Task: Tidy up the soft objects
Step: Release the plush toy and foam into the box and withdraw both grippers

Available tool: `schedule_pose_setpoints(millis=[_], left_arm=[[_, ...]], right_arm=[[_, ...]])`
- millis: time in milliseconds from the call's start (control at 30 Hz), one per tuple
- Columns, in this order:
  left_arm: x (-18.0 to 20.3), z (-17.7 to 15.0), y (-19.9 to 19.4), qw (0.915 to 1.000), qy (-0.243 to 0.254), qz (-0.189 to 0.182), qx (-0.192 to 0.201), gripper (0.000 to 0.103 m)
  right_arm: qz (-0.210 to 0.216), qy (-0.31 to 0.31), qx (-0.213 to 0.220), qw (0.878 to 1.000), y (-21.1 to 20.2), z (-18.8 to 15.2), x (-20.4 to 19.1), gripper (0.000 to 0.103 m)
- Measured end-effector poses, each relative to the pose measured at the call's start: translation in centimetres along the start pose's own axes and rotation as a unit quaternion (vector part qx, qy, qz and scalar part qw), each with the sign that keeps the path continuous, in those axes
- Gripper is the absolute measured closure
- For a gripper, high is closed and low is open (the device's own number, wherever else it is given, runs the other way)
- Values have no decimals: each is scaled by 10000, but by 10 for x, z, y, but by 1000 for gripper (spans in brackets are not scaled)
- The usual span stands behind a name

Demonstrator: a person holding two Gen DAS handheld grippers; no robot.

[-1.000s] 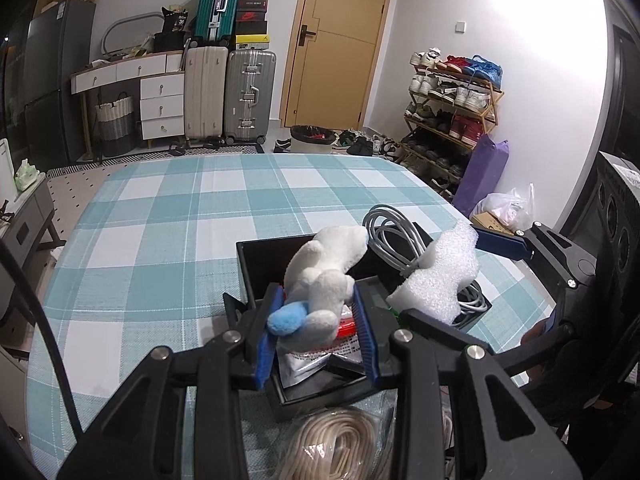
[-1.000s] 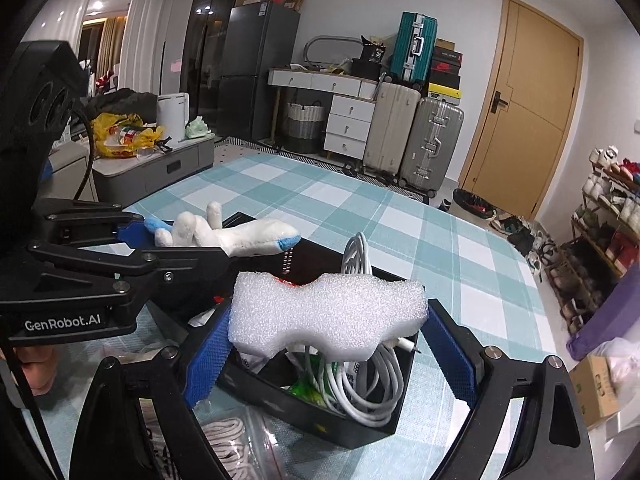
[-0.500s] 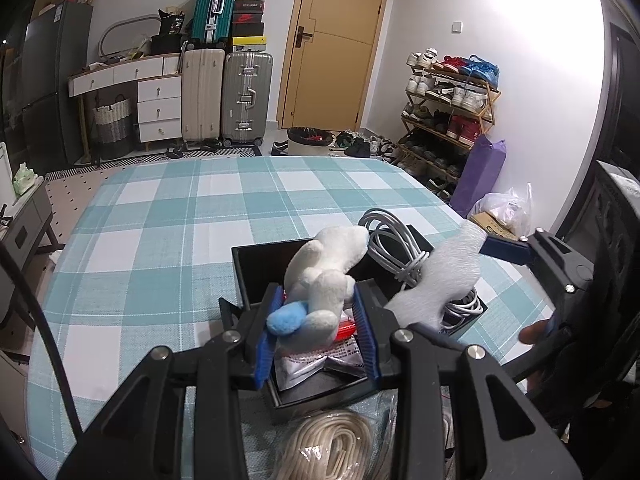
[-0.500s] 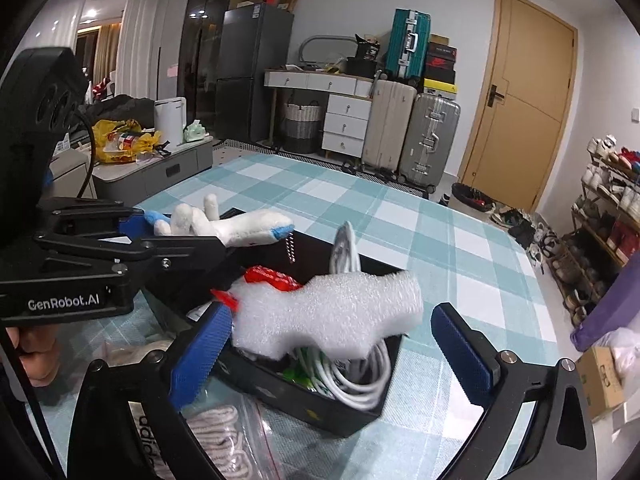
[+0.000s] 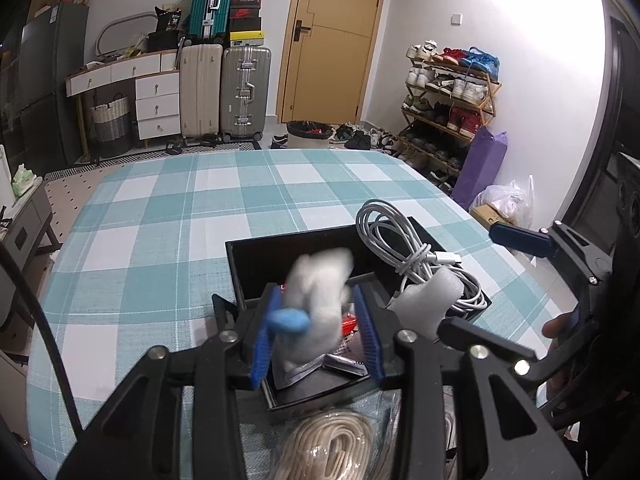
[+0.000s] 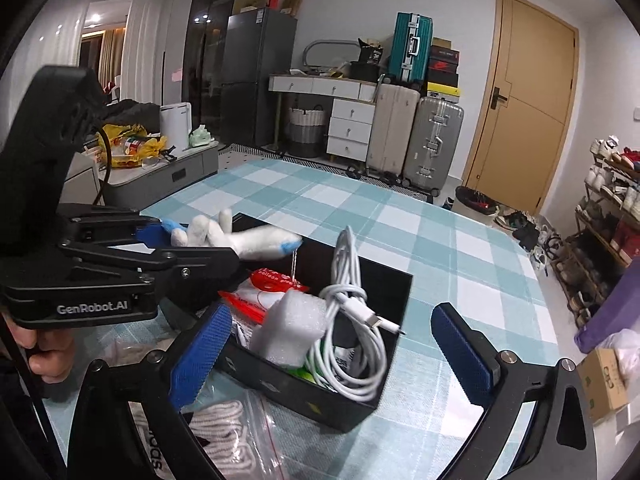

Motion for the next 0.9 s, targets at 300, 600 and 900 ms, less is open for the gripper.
schedule_pose_setpoints(millis=[300,600,900], left_arm=[[4,-11,-27,9994,129,122,298,2],[-13,-32,-40,9990,-108,398,170,0],[-17,-58,-38,9986,-202,477,-60,0]], right_arm=[[203,365,-177,9990,-11,-17,8,1],[900,921,-586,9899,-19,-40,7,1],[979,969,-827,9870,-19,-60,-2,1]])
Point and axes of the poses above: each gripper's, at about its wrist camera, not at the fingertips, and y roughly the way its jaws point, x to its right, z to its top, the point moved 2 cm from there along y, roughly the way its jaws point, and after that the axes turned 9 degrees about -x, right-handed, at the moved point
